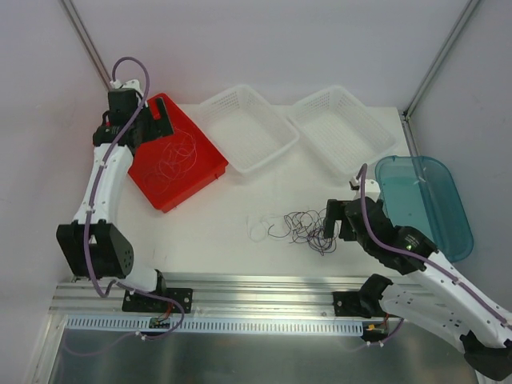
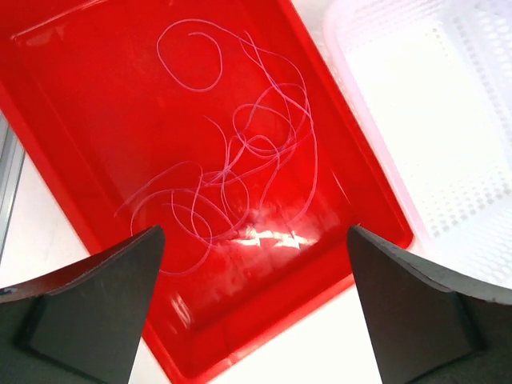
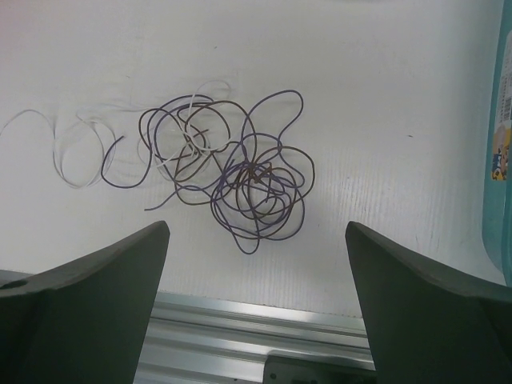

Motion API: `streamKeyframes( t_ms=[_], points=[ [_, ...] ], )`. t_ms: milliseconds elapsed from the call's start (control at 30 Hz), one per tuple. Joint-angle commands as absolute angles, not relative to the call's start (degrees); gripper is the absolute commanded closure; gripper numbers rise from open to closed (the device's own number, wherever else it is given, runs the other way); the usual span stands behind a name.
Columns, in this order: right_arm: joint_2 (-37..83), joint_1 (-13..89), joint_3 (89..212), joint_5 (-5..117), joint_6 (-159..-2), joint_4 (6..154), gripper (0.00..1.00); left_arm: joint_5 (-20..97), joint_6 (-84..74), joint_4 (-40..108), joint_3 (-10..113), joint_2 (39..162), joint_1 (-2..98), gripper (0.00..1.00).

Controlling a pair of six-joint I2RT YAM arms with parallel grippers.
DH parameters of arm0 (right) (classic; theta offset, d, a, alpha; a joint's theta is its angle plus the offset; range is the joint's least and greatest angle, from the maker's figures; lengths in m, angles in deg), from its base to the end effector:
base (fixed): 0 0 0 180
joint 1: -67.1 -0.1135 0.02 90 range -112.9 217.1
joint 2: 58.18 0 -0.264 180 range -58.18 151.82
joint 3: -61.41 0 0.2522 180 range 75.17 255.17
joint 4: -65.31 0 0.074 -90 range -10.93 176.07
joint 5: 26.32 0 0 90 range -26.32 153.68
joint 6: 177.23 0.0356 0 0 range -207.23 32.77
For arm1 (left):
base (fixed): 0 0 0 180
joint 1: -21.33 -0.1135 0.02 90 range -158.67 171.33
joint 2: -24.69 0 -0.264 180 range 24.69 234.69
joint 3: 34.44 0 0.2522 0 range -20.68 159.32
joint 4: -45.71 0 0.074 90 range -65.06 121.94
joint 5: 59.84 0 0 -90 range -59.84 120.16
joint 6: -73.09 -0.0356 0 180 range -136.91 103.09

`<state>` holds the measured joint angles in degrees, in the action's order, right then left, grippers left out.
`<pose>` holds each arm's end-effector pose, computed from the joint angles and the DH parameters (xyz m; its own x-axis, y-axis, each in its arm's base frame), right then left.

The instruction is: Untangle the cables

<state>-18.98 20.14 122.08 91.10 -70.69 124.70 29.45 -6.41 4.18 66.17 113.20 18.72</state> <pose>0.1030 0.0863 0.3078 -0.5162 -0.1825 -0.8368 -0.2648 0.9632 -0.0467 0.3548 0.0166 0.3764 -0.4724 -0.2039 -0.8575 -0.1448 0.9776 -0.1527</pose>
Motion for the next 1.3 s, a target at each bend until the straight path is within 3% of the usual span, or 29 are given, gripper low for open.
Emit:
streamKeyframes(
  t_ms=[0,167,300,433,600,867,967,1267],
  points=[
    [-17.75,20.26,123.86,90.75,-72.02,122.93,0.03,30.07,-3.65,4.61,59.6,103.28,18.87,0.01],
    [-14.86,20.26,124.03,85.14,-74.22,119.95,0.01,37.45,-2.76,4.52,48.68,91.87,21.15,0.01],
    [-8.72,20.08,124.82,81.53,-74.83,117.58,0.01,41.41,-3.2,4.61,37.19,84.38,28.52,0.01],
    [-2.21,19.56,125.44,74.78,-77.02,113.18,0.06,42.55,-2.94,4.61,28.55,79.1,36.09,0.01],
    [8.95,15.52,130.79,70.63,-83.95,110.29,0.09,42.83,-4.52,4.79,20.73,74.7,36.71,0.01],
    [27.14,12.88,138.97,60.88,-89.68,99.5,0.12,34.13,-4.26,5.49,18.61,69.96,36.71,0.01],
    [34.7,12.61,142.39,57.62,-90.74,96.92,0.17,29.04,-3.82,5.49,18.17,67.59,36.71,0.01],
    [48.6,10.24,147.06,61.38,-87.49,90.77,0.28,24.36,-3.55,5.58,17.73,64.59,35.92,0.01]
  ],
)
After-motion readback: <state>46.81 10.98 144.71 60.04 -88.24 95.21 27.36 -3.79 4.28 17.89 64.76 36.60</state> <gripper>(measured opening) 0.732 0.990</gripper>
